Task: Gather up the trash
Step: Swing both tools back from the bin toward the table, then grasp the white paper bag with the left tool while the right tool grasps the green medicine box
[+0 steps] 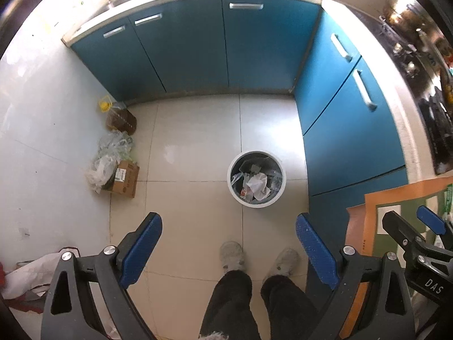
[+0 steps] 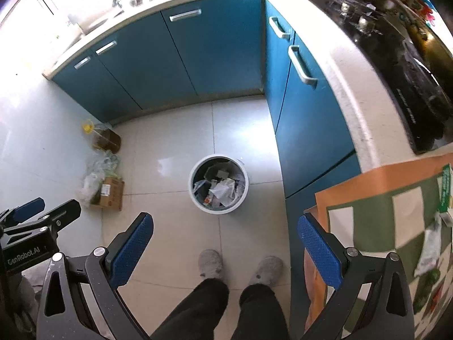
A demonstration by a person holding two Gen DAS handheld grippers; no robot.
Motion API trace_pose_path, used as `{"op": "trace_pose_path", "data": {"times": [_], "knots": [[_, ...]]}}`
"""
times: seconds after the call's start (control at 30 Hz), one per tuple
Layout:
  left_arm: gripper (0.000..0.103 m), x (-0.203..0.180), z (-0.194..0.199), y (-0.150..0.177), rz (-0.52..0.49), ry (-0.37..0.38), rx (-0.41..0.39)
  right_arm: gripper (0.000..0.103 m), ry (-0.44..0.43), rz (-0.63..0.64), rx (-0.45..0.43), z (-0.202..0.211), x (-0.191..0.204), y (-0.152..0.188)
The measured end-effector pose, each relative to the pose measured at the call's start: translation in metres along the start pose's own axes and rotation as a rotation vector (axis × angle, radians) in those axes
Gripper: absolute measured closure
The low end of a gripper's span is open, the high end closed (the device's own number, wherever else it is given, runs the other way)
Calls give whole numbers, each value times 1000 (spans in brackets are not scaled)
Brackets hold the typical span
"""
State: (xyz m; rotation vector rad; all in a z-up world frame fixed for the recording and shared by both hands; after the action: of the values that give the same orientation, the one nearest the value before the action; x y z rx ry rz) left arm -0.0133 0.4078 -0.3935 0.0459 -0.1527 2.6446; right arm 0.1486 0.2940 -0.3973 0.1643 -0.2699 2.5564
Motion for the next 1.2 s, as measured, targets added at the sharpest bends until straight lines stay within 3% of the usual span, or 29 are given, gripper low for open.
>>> {"op": "trace_pose_path", "data": {"times": [0.17,0.27,0.37,0.47,0.57,0.73,0.9,1.03,1.1,1.17,1.2], "knots": [[6,-19,36,-3,-29,-57,-55,0,-101,-82,-50,37,-18,0],[6,-49,58,-11,-69,-49,-100,0,-146,-191,-78,56,-51,-2],[6,-98,73,-23,-153,-50,-139,0,-143,-317,-112,76,-107,0],[6,-169,76,-30,-275,-38,-138,0,-77,-442,-155,95,-178,9],[6,-245,61,-27,-382,17,-68,0,-10,-578,-161,102,-255,24],[7,-372,11,21,-540,198,177,0,58,-796,-156,110,-382,68],[12,-447,-20,69,-664,227,276,0,110,-917,-125,105,-455,118],[37,-468,-32,86,-721,165,265,0,111,-969,-98,93,-475,149],[56,-472,-30,89,-782,77,175,0,103,-984,-85,86,-482,160],[89,-474,-27,90,-830,60,114,0,92,-991,-75,79,-485,164],[92,-473,-27,90,-838,48,106,0,84,-993,-72,76,-485,165]]}}
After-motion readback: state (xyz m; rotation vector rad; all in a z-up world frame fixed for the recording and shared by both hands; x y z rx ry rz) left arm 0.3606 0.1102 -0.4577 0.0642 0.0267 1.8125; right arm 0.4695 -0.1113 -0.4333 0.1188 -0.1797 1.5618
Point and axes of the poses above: each gripper's, at about its wrist camera, not at the fingertips, and z roughly against the way its jaws point, x to its left, y to its underside, the point moved 6 cm from there along -z, roughly the way its jaws point, and after that the axes turned 9 degrees about x, right-handed, at the moved point
